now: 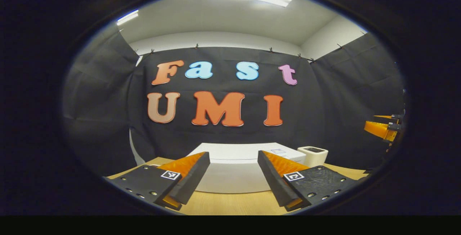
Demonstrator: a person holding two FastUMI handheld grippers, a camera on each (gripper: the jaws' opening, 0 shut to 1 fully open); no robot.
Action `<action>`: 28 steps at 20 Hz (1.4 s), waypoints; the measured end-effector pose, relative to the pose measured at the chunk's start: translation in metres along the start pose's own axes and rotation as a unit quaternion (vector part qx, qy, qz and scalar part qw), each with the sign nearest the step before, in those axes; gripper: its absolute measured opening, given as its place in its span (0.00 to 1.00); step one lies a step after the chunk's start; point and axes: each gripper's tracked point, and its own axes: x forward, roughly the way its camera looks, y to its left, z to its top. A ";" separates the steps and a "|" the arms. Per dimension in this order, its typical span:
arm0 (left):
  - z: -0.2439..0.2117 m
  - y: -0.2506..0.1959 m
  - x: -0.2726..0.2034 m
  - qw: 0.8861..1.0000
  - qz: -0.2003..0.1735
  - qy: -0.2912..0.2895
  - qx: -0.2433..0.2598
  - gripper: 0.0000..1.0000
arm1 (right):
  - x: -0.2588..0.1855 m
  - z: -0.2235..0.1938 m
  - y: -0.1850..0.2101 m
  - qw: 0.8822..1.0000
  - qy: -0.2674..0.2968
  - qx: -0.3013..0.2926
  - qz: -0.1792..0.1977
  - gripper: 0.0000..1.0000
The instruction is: Open the microwave oven with the left hand, put the food in, and close the microwave oven.
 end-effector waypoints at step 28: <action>-0.254 -0.137 0.142 0.990 -0.002 0.141 -0.031 0.39 | -0.053 -0.184 -0.058 0.988 0.141 0.066 -0.002 0.94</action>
